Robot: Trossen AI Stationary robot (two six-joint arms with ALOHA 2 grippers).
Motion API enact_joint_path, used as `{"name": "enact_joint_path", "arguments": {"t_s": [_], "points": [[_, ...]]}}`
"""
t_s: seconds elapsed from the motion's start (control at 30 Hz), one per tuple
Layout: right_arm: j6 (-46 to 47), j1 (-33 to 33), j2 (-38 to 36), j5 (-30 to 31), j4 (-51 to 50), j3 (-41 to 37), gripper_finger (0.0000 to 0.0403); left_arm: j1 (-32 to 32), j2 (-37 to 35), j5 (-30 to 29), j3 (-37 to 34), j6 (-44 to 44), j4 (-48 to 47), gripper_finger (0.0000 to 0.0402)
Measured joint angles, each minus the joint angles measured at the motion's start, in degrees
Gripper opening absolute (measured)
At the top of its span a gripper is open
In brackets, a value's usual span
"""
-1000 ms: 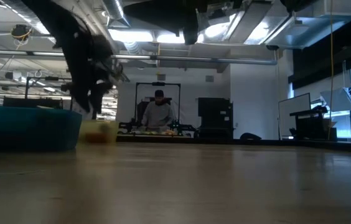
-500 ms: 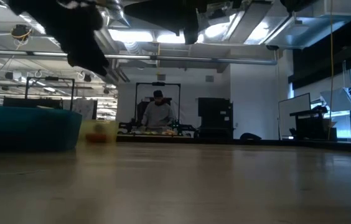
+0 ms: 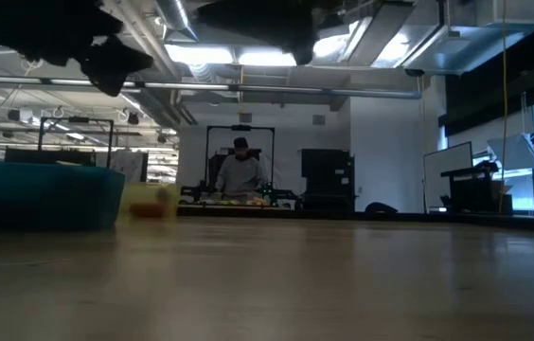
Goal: Sort blocks by size
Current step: Put the green cylindrical block into the yellow bin
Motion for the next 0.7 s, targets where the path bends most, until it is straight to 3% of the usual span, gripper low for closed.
{"name": "enact_joint_path", "arguments": {"t_s": [0.17, 0.33, 0.53, 0.7], "points": [[9.54, 2.54, -8.76, 1.55, -19.12, 0.09, 0.0309, -4.86, 3.09, -0.07, -4.0, -2.73, 8.13, 0.0229], [27.05, 5.58, -16.37, 1.4, -38.63, 0.07, 0.0309, -9.14, 7.55, -2.95, -6.27, -7.12, 8.98, 0.023], [52.27, 9.28, -18.87, -9.43, -51.35, 0.11, 0.0309, -12.32, 13.56, -12.59, -6.99, -9.86, 9.25, 0.023], [75.18, 13.65, -18.61, -21.25, -63.48, 0.11, 0.0309, -12.55, 16.93, -13.96, -7.01, -9.73, 12.52, 0.023]]}}
